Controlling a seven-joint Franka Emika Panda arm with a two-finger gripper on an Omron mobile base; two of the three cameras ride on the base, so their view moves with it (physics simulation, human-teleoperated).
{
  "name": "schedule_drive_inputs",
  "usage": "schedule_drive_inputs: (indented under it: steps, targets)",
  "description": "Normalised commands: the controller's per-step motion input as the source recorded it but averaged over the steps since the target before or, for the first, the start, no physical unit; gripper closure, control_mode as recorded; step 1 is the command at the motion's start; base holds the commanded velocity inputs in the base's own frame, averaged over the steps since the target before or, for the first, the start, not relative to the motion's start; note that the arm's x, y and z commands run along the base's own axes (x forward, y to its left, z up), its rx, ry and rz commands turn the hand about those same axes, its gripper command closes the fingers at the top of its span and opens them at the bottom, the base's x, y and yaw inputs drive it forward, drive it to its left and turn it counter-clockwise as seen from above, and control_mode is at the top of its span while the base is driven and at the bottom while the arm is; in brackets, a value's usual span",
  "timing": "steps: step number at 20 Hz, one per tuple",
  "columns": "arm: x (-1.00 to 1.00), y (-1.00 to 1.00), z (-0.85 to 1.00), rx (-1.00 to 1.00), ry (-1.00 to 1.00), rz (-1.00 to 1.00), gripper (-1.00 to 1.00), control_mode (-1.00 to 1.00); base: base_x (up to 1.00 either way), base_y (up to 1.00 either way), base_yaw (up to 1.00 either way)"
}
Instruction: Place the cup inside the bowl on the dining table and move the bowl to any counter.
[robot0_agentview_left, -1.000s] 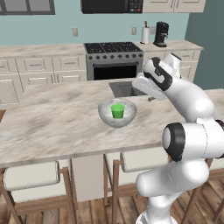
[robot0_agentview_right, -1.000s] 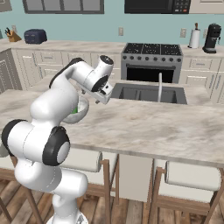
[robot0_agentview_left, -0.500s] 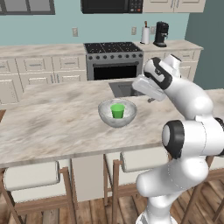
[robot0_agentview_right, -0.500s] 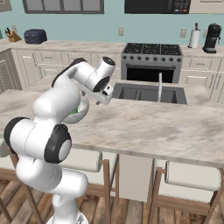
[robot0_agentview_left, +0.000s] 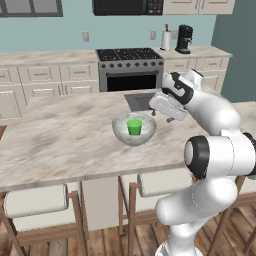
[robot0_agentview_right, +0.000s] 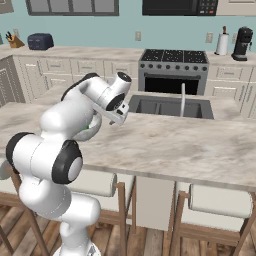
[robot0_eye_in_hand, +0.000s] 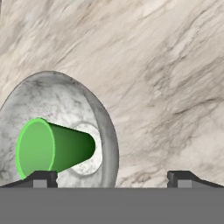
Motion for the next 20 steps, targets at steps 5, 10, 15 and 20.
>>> schedule_drive_inputs:
  steps: [5,10,15,20]
  targets:
    - [0.10,0.06,-0.13,0.00,0.00,0.00,-1.00,-1.00,0.00,0.00,0.00]
    - [0.00,0.06,0.00,0.00,0.00,0.00,-1.00,-1.00,0.00,0.00,0.00]
    - [0.00,0.02,0.00,0.00,0.00,0.00,-1.00,-1.00,0.00,0.00,0.00]
    - [0.00,0.07,0.00,0.01,0.00,0.02,-1.00,-1.00,0.00,0.00,0.00]
